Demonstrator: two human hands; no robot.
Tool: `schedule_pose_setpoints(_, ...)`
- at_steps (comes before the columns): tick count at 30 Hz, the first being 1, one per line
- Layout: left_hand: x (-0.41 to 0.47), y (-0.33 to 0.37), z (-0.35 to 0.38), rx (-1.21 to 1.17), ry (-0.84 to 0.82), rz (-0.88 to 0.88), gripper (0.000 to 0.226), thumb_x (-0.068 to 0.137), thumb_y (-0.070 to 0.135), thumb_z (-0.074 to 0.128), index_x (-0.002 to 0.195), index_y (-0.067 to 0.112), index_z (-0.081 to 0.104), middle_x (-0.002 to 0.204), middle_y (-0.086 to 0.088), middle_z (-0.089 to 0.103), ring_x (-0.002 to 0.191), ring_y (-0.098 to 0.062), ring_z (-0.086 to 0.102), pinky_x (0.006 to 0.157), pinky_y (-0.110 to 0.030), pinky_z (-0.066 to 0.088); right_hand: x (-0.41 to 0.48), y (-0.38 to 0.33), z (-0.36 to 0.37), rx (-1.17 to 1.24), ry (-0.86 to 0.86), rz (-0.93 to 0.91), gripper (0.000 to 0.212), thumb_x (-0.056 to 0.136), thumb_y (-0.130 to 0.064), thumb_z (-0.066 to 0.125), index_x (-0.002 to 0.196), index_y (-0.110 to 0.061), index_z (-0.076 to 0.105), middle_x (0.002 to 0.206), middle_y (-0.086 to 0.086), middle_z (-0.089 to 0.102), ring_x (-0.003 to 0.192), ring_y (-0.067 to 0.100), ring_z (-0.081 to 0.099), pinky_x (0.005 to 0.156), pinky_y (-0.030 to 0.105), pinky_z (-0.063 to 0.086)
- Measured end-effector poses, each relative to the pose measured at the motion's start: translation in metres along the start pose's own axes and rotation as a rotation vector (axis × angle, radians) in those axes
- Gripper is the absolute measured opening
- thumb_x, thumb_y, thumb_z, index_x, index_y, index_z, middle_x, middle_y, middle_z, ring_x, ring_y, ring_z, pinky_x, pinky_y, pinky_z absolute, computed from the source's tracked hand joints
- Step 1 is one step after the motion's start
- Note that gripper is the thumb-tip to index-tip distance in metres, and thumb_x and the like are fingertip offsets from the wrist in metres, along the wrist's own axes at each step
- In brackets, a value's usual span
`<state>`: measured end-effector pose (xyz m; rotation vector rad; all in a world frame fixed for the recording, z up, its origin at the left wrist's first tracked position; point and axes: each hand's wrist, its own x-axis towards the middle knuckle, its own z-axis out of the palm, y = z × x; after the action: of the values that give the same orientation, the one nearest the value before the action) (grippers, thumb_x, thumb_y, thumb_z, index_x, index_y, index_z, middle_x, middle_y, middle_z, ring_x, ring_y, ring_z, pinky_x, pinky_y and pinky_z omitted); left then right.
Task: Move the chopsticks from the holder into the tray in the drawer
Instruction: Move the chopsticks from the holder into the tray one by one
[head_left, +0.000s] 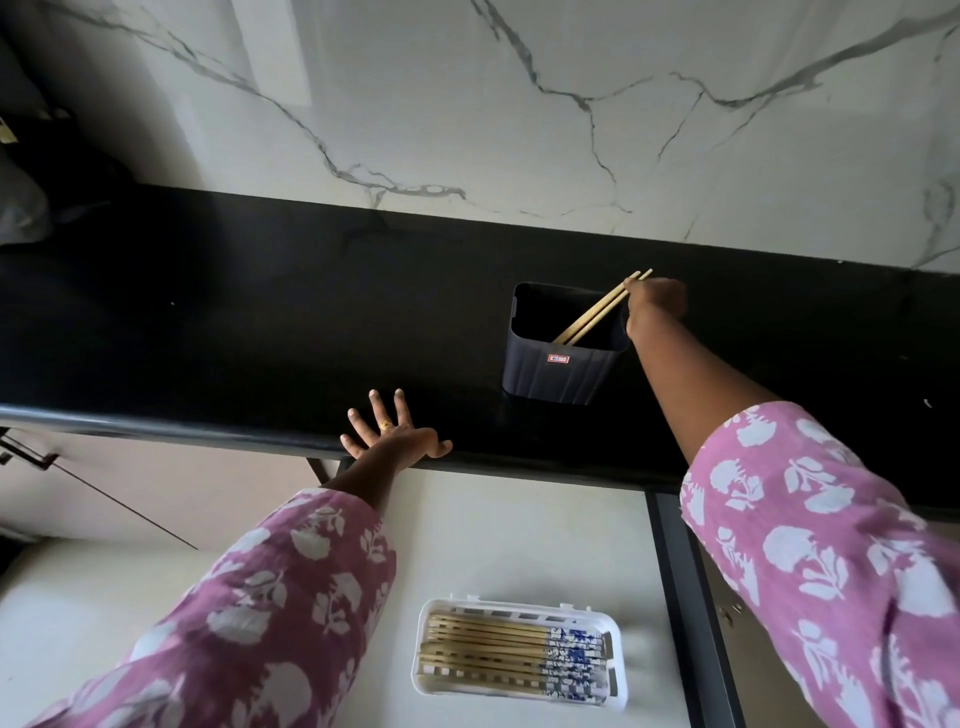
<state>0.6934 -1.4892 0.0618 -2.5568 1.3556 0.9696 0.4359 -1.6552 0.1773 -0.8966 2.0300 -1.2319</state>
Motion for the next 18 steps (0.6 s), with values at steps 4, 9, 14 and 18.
schedule_pose_setpoints(4,0.0,-0.001,0.0,-0.012,-0.001,0.014,0.104,0.078,0.065,0.054,0.146,0.034,-0.018,0.154,0.001,-0.03,0.14,-0.038,-0.025,0.112,-0.056,-0.008,-0.008,-0.007,0.0,-0.011,0.049,-0.103,0.026,0.081,-0.016,0.07,0.101,0.002,0.069,0.104,0.018,0.071,0.097,0.029,0.068,0.085,0.035,0.055)
schedule_pose_setpoints(9,-0.003,-0.002,-0.002,-0.023,-0.002,0.023,0.103,0.079,0.065,0.053,0.147,0.034,-0.016,0.155,0.001,-0.028,0.141,-0.038,-0.024,0.112,-0.056,-0.008,-0.02,-0.022,-0.006,0.08,0.041,-0.227,0.016,0.083,-0.014,0.066,0.091,0.0,0.07,0.091,0.017,0.073,0.079,0.023,0.068,0.074,0.03,0.055)
schedule_pose_setpoints(14,-0.005,-0.003,-0.003,-0.034,0.004,0.024,0.101,0.079,0.066,0.052,0.148,0.034,-0.014,0.156,0.001,-0.024,0.141,-0.038,-0.022,0.112,-0.056,-0.008,-0.03,-0.055,-0.03,0.094,0.097,-0.36,0.016,0.086,-0.017,0.061,0.079,-0.005,0.069,0.079,0.011,0.073,0.075,0.024,0.071,0.075,0.043,0.059)
schedule_pose_setpoints(18,-0.012,-0.002,-0.005,-0.037,0.0,0.039,0.097,0.081,0.066,0.049,0.149,0.032,-0.011,0.157,-0.001,-0.021,0.142,-0.038,-0.02,0.113,-0.055,-0.007,-0.044,-0.077,-0.056,0.217,0.116,-0.444,0.014,0.088,-0.012,0.06,0.084,-0.002,0.069,0.081,0.012,0.071,0.075,0.02,0.071,0.07,0.037,0.061)
